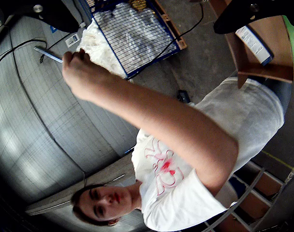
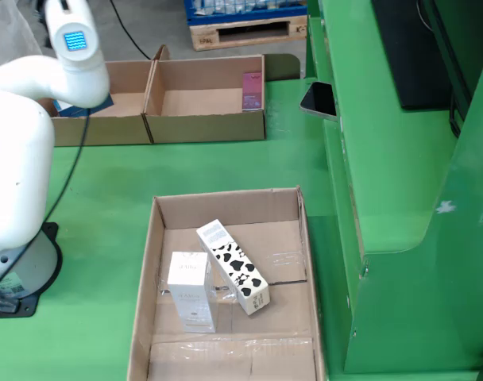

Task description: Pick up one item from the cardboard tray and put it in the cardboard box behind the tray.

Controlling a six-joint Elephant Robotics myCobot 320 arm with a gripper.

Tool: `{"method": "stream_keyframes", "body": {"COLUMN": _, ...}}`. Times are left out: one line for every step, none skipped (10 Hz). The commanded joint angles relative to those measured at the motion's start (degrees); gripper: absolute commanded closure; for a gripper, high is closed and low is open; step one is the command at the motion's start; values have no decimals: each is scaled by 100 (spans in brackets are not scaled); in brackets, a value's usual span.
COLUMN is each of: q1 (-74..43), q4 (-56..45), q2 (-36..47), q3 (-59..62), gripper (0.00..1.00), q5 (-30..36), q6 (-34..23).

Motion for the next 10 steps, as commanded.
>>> {"method": "stream_keyframes", "body": {"q1": -1416, "q4": -2517, "q2": -4641, "q3": 6310, "gripper": 0, "q5": 1107, "q6": -834}}
{"method": "stream_keyframes", "body": {"q1": -1446, "q4": -2787, "q2": -4695, "q3": 6310, "gripper": 0, "q5": 1138, "q6": -1030}}
{"method": "stream_keyframes", "body": {"q1": -1566, "q4": -2985, "q2": -4734, "q3": 6310, "gripper": 0, "q5": 1210, "q6": -1201}}
{"method": "stream_keyframes", "body": {"q1": -1719, "q4": -2907, "q2": -4816, "q3": 6310, "gripper": 0, "q5": 1138, "q6": -1130}}
{"method": "stream_keyframes", "body": {"q1": -1948, "q4": -2808, "q2": -4901, "q3": 6310, "gripper": 0, "q5": 1081, "q6": -1038}}
{"method": "stream_keyframes", "body": {"q1": -1948, "q4": -2808, "q2": -4901, "q3": 6310, "gripper": 0, "q5": 1081, "q6": -1038}}
{"method": "stream_keyframes", "body": {"q1": -2137, "q4": -2523, "q2": -4986, "q3": 6310, "gripper": 0, "q5": 992, "q6": -828}}
{"method": "stream_keyframes", "body": {"q1": -2433, "q4": -1948, "q2": -5166, "q3": 6310, "gripper": 0, "q5": 930, "q6": -421}}
{"method": "stream_keyframes", "body": {"q1": -2728, "q4": -1279, "q2": -5365, "q3": 6310, "gripper": 0, "q5": 862, "q6": 46}}
{"method": "stream_keyframes", "body": {"q1": -2970, "q4": -732, "q2": -5506, "q3": 6310, "gripper": 0, "q5": 822, "q6": 411}}
